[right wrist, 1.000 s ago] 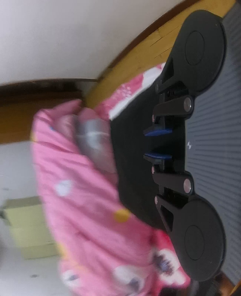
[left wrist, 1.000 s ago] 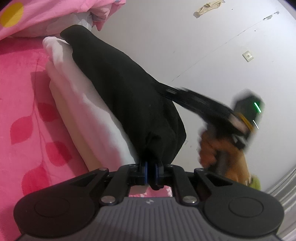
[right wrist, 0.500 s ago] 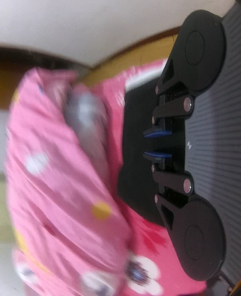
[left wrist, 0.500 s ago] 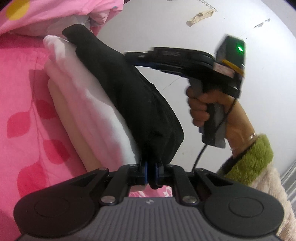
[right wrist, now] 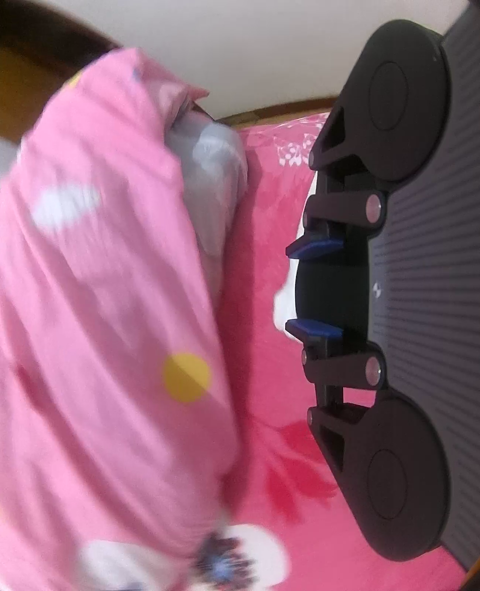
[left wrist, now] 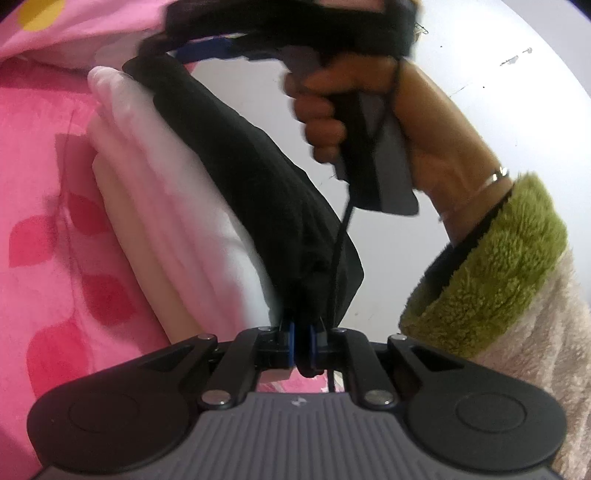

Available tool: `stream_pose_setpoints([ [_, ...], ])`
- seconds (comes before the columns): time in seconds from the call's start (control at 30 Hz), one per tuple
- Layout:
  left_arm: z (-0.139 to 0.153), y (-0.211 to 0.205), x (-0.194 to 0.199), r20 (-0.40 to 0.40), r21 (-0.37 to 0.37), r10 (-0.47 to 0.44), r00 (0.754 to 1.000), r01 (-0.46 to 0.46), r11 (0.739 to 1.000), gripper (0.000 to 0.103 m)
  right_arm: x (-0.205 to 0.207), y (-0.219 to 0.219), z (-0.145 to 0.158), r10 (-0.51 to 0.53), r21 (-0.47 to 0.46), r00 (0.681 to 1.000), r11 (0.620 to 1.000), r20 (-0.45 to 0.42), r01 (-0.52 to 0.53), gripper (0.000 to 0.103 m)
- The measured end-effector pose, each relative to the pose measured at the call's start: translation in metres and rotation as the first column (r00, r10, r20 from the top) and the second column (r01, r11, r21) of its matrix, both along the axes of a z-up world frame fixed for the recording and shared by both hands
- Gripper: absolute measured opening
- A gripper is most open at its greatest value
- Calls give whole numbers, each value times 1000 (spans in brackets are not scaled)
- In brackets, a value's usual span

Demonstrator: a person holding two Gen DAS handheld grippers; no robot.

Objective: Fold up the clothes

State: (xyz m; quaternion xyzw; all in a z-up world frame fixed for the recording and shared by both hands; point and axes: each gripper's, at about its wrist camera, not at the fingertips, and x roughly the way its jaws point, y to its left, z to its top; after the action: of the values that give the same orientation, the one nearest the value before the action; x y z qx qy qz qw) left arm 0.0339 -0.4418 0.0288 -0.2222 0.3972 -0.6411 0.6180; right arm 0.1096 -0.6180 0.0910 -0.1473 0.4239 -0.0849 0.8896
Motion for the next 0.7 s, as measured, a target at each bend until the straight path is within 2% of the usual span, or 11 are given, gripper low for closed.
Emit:
stream_pose_setpoints([
  [0.1,2,0,2,-11,1,-6,1000,6,1000,10,14,23,-9,50,-99,998,994,-49,-54,38],
  [0.27,5,-2,4,-19,1,-9,1000,9,1000,10,13,45,-6,117,-232,991,964,-67,-130,42],
  [0.4,7,-3,5,-20,1,-6,1000,6,1000,10,16,45,-23,86,-298,984,945,-159,-131,39],
  [0.43,8,-3,4,-18,1,-5,1000,5,1000,10,17,43,-26,70,-305,984,945,-163,-118,38],
  [0.57,10,-4,5,-15,-6,-4,1000,4,1000,10,18,30,-19,28,-230,995,972,-96,-49,15],
  [0.7,12,-6,6,-12,-11,-1,1000,1,1000,10,17,18,-12,-2,-143,998,990,-57,-6,10],
])
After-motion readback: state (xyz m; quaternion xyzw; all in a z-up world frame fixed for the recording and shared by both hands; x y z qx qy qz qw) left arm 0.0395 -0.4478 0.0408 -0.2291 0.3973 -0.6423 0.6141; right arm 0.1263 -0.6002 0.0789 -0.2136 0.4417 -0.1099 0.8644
